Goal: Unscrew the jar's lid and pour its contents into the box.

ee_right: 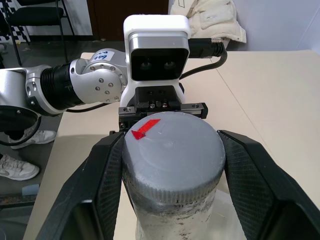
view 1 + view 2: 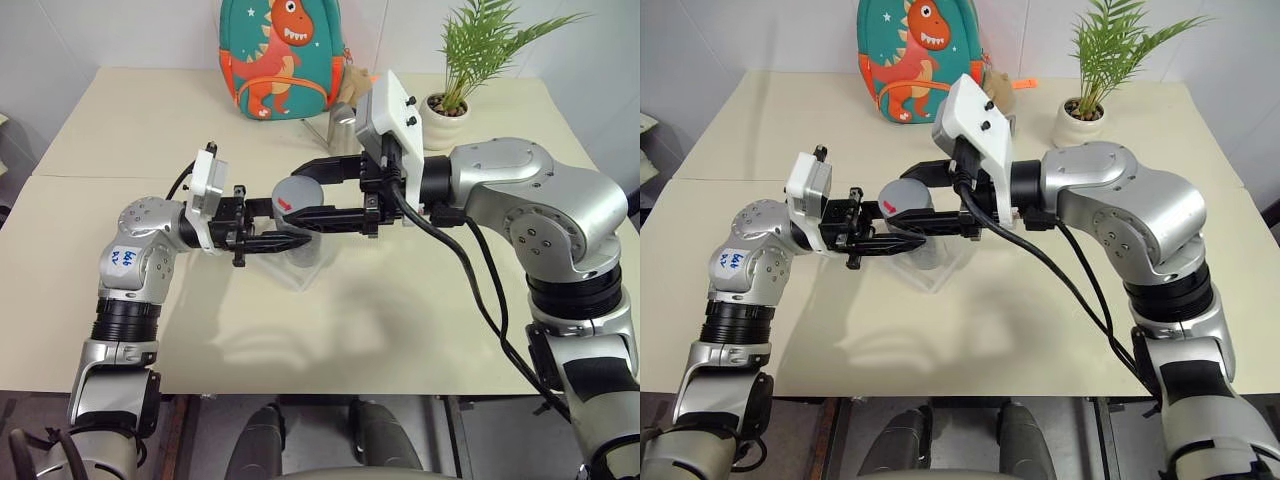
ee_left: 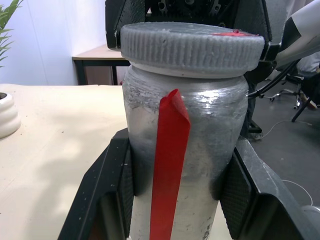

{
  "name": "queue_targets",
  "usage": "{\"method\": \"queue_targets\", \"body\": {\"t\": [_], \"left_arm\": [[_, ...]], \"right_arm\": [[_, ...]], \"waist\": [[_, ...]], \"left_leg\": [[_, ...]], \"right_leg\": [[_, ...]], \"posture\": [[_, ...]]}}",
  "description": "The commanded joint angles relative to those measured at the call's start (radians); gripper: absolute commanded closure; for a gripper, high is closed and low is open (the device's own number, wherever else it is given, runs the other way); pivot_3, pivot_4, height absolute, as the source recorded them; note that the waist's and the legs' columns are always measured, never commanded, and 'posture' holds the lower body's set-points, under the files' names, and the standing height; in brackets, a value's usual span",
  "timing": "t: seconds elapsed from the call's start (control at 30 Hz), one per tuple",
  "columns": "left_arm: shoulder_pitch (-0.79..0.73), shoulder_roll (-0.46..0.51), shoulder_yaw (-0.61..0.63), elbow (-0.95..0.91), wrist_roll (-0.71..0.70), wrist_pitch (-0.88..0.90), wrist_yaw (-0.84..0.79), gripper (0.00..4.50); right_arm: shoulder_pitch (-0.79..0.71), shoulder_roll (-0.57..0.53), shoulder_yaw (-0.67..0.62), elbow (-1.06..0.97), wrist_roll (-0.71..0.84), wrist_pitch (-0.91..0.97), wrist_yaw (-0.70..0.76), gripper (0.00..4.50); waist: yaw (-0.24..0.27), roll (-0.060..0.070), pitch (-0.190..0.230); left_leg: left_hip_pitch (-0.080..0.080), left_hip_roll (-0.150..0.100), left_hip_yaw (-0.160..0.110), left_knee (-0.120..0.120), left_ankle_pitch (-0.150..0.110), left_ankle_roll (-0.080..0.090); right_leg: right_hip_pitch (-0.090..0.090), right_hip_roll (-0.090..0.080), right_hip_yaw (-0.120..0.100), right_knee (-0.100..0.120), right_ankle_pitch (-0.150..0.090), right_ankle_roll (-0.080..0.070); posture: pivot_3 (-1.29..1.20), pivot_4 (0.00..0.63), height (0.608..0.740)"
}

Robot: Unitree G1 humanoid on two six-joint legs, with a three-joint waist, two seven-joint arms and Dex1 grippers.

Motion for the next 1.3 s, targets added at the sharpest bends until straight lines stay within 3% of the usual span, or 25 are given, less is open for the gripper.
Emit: {"method": "queue_targets", "body": {"t": [0.03, 0.57, 0.7, 0.8, 1.03, 1.2, 1.3], "left_arm": [[0.069, 0.009, -0.069, -0.042, 0.019, 0.001, -0.065, 2.65], [0.069, 0.016, -0.081, -0.032, 0.027, -0.008, -0.089, 2.65], [0.071, 0.018, -0.09, -0.032, 0.03, -0.01, -0.096, 2.65], [0.074, 0.02, -0.097, -0.035, 0.032, -0.013, -0.1, 2.65], [0.053, 0.013, -0.087, -0.024, 0.035, -0.027, -0.09, 2.65], [-0.01, 0.009, -0.041, -0.034, 0.009, -0.01, -0.042, 2.65], [-0.056, 0.022, 0.008, -0.049, -0.014, 0.019, -0.002, 2.65]], "right_arm": [[-0.073, -0.009, -0.187, 0.034, -0.059, -0.1, -0.114, 1.82], [-0.067, 0.013, -0.207, 0.026, -0.039, -0.107, -0.116, 1.82], [-0.141, -0.035, -0.236, 0.087, -0.02, -0.088, -0.087, 1.82], [-0.147, -0.039, -0.232, 0.096, -0.016, -0.096, -0.092, 1.82], [-0.147, -0.027, -0.244, 0.104, -0.024, -0.087, -0.091, 1.82], [-0.077, -0.041, -0.247, 0.079, -0.039, -0.049, -0.132, 1.82], [0.036, -0.089, -0.239, 0.061, -0.094, -0.031, -0.167, 1.82]], "waist": [[0.0, 0.0, 0.0], [0.0, 0.0, 0.0], [0.0, 0.0, 0.0], [0.003, 0.006, 0.003], [-0.003, 0.005, 0.003], [0.0, 0.005, 0.004], [0.006, 0.005, 0.003]], "left_leg": [[0.0, 0.0, 0.0, 0.0, 0.0, 0.0], [0.0, 0.0, 0.0, 0.0, 0.0, 0.0], [0.0, 0.0, 0.0, 0.0, 0.0, 0.0], [0.0, -0.002, 0.002, 0.0, 0.0, 0.0], [-0.001, 0.0, 0.001, 0.0, 0.0, 0.0], [-0.001, 0.0, 0.001, 0.0, 0.0, 0.001], [-0.001, 0.0, 0.001, 0.001, 0.0, 0.001]], "right_leg": [[0.0, 0.0, 0.0, 0.0, 0.0, 0.0], [0.0, 0.0, 0.0, 0.0, 0.0, 0.0], [0.0, 0.0, 0.0, 0.0, 0.0, 0.0], [0.0, -0.002, 0.001, 0.0, 0.0, 0.001], [-0.001, 0.001, 0.001, 0.0, 0.0, 0.0], [-0.001, 0.001, 0.001, 0.001, 0.0, 0.0], [-0.001, 0.0, 0.0, 0.0, 0.0, 0.0]], "posture": [[0.0, 0.15, 0.74], [0.0, 0.15, 0.74], [0.0, 0.15, 0.74], [0.0, 0.15, 0.74], [0.0, 0.15, 0.74], [0.0, 0.15, 0.74], [0.0, 0.15, 0.74]]}}
